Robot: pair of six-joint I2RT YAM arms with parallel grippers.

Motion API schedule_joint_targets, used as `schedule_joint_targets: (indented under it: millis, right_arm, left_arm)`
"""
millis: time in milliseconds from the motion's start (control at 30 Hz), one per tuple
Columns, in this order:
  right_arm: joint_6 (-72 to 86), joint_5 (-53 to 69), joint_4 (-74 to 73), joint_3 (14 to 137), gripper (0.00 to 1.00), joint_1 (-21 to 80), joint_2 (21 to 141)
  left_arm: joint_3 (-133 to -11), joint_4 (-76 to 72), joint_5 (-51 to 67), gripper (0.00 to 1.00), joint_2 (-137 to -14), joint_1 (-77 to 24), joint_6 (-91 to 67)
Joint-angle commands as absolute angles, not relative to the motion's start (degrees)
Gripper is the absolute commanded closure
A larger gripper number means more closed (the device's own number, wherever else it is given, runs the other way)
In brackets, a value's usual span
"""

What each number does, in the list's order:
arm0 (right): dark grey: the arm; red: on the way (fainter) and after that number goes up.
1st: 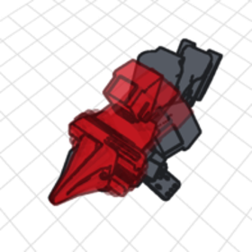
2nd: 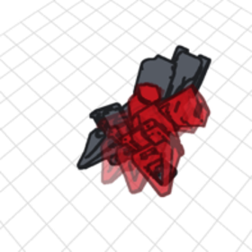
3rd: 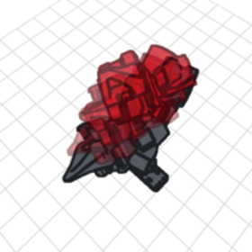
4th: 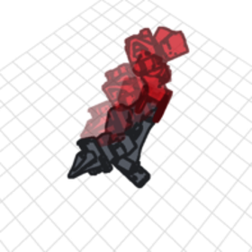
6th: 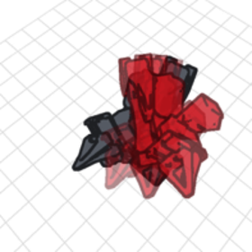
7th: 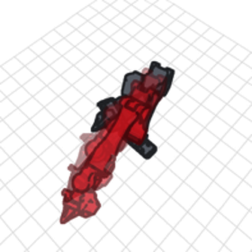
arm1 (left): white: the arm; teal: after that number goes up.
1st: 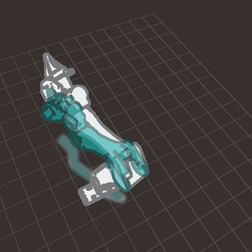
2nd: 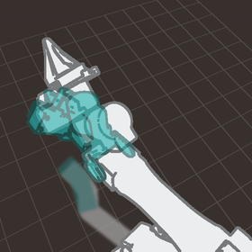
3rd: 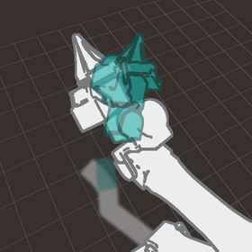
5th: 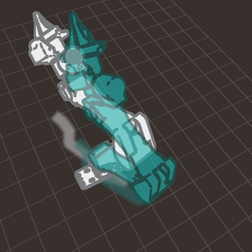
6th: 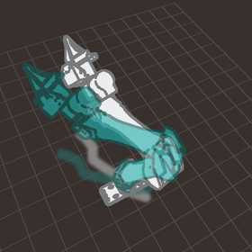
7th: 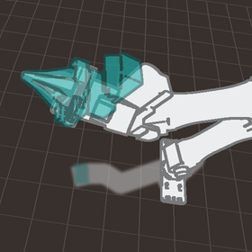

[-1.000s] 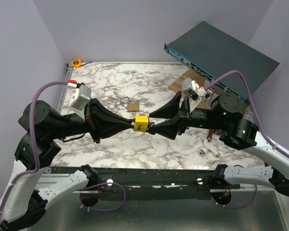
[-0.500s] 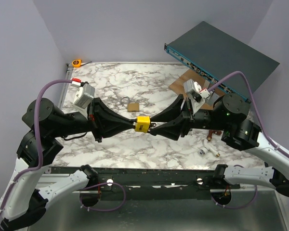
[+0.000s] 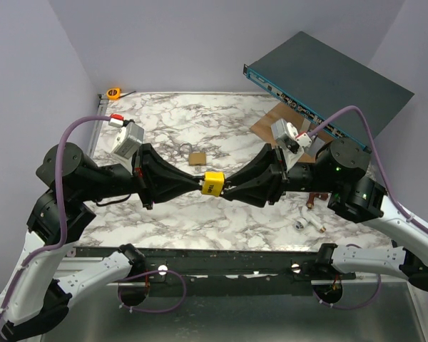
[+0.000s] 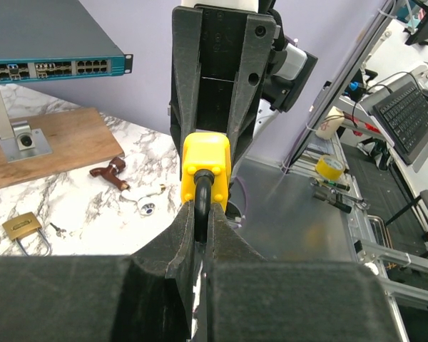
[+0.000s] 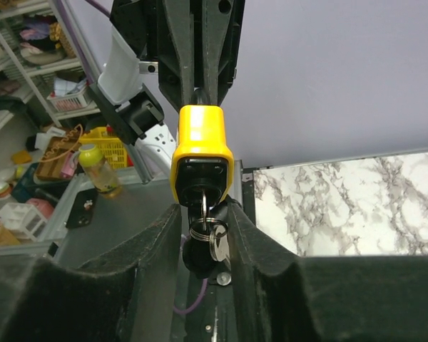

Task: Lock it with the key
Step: Lock the lock.

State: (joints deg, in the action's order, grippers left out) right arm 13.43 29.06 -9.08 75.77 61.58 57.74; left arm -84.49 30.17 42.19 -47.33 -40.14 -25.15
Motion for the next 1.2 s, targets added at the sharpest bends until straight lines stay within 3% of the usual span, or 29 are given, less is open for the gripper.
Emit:
schedule_joint_targets:
  millis: [0, 200, 400, 1167]
  right_arm:
    - [13.62, 29.26, -7.76, 76.99, 0.68, 61.78, 57.14]
    - [14.18, 28.43, -7.08, 76.82, 0.78, 61.74, 57.46]
    - [14.23, 28.12, -7.60, 76.68, 0.99, 61.83, 57.38]
    - [12.97, 28.12, -10.23, 74.72, 0.99, 61.83, 54.59]
  left_arm:
    - [-86.21, 27.98, 43.92, 1.00, -47.38, -40.22, -25.84]
    - [-85.89, 27.98, 44.46, 1.00, -47.47, -40.13, -25.84]
    - [-85.69, 28.17, 44.50, 1.00, -47.00, -40.17, -25.33]
    - [-88.63, 29.70, 45.61, 1.00, -47.15, -39.03, -23.42]
